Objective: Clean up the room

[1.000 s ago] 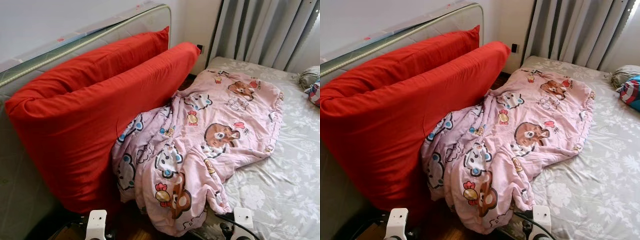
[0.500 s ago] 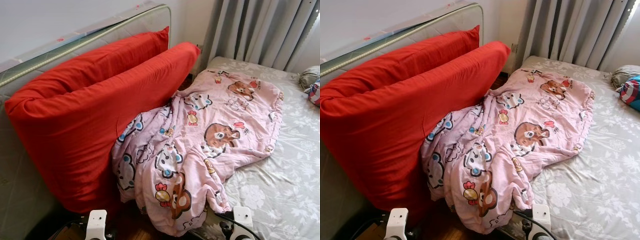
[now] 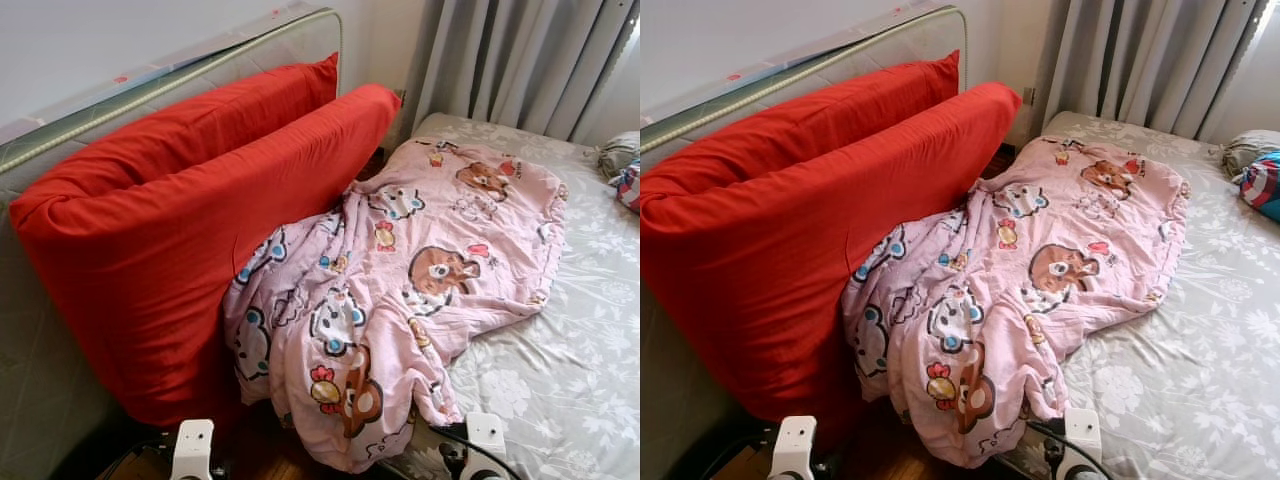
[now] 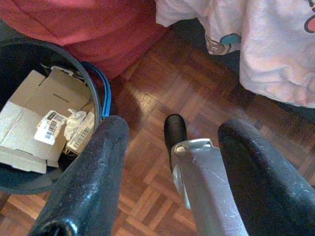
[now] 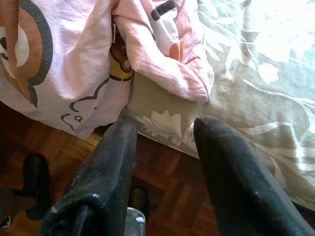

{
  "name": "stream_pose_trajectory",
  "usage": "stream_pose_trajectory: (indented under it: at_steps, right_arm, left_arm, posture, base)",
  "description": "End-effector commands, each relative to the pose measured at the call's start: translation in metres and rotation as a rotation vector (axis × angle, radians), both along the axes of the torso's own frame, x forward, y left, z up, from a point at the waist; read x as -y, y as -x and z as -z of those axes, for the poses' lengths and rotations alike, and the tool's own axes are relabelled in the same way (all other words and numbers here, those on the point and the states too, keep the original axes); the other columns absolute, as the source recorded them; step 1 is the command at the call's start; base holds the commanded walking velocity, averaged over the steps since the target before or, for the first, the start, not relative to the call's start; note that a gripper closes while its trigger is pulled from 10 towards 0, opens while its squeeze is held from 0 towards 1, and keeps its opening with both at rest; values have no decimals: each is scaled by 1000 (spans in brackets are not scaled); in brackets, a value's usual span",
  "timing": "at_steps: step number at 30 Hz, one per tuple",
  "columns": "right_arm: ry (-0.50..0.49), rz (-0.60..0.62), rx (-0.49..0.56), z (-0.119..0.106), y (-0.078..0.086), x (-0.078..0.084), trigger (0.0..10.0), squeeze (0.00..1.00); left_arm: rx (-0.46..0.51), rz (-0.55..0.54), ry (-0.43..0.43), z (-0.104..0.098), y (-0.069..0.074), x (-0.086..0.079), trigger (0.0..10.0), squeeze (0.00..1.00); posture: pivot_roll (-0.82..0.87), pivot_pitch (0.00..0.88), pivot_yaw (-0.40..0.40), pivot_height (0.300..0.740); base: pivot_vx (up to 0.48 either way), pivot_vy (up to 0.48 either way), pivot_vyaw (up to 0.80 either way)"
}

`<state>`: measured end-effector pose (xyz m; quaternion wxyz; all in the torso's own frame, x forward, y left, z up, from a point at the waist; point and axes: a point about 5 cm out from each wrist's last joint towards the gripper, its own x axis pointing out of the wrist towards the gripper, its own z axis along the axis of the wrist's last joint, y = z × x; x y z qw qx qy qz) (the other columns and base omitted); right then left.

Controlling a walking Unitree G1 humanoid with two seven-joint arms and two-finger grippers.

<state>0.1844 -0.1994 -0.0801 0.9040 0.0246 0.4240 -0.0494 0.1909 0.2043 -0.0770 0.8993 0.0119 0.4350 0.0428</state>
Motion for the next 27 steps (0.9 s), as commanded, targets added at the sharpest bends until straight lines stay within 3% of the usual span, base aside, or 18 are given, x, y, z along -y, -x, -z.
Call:
stream_pose_trajectory:
  at_steps: [1, 27]
  right_arm:
    - [-1, 4, -11, 1, 2, 0, 10000, 0]
    - [2, 5, -14, 2, 4, 1, 10000, 0]
  left_arm:
    - [-7, -3, 2, 1, 2, -1, 10000, 0]
    - [-4, -4, -2, 1, 3, -2, 10000, 0]
  posture:
    - [-94, 22, -13, 740]
    - [-93, 19, -13, 740]
  base:
    - [0, 0, 0]
    - [178, 0, 0]
